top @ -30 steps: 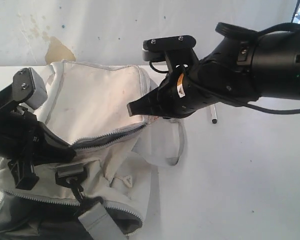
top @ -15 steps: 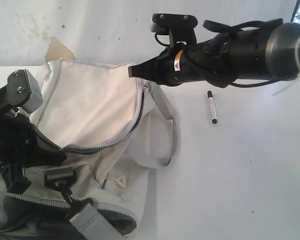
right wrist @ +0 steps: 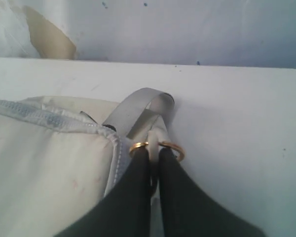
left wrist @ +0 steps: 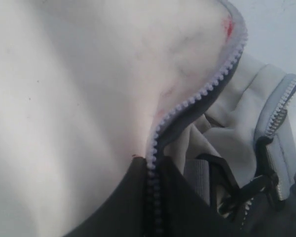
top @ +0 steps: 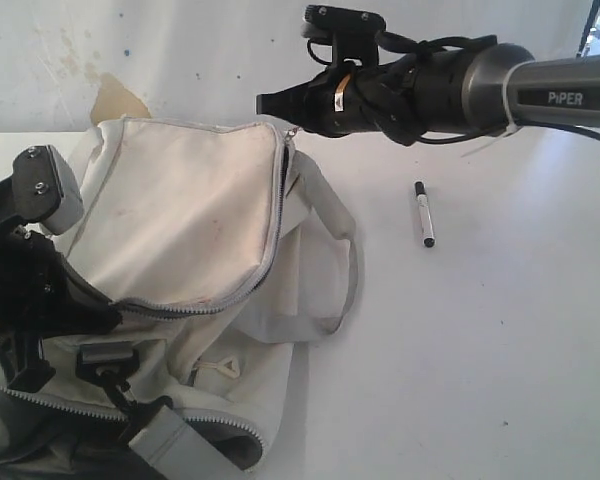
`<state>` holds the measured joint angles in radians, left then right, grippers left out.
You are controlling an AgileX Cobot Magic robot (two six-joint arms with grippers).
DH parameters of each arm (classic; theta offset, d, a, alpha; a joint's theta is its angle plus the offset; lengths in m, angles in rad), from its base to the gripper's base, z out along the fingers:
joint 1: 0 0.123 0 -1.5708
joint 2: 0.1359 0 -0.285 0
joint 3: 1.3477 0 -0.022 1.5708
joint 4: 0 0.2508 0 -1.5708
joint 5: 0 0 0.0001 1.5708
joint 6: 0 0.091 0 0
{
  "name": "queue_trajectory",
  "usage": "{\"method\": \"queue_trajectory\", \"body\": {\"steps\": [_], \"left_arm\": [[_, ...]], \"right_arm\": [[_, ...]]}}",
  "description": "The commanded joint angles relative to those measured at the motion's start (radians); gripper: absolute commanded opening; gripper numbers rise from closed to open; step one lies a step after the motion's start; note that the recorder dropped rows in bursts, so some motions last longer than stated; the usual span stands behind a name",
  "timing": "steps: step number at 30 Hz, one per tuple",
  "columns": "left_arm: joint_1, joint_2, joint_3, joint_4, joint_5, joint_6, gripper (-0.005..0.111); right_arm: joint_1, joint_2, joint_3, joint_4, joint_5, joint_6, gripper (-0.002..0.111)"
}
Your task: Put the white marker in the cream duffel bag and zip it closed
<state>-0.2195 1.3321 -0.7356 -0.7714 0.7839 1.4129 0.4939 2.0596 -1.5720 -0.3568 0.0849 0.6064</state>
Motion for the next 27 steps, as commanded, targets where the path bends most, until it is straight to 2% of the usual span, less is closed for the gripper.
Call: {"method": "queue_trajectory", "body": {"steps": [1, 13, 17, 27], "left_arm": [[-0.002, -0.005, 0.006, 0.025, 0.009, -0.011, 0.000], [-0.002, -0.005, 0.006, 0.028, 0.011, -0.026, 0.000], [-0.002, -0.005, 0.006, 0.028, 0.011, -0.026, 0.000], [-0.002, -0.005, 0.006, 0.028, -0.010, -0.026, 0.000]], "right_arm": [[-0.018, 0.028, -0.032, -0.011, -0.057, 0.071, 0.000], [-0.069, 0.060, -0.032, 0.053, -0.253, 0.195, 0.000], [-0.087, 0.064, -0.032, 0.053, -0.273, 0.294, 0.000], [-0.093, 0.094, -0.032, 0.049, -0.265, 0.318, 0.000]]}}
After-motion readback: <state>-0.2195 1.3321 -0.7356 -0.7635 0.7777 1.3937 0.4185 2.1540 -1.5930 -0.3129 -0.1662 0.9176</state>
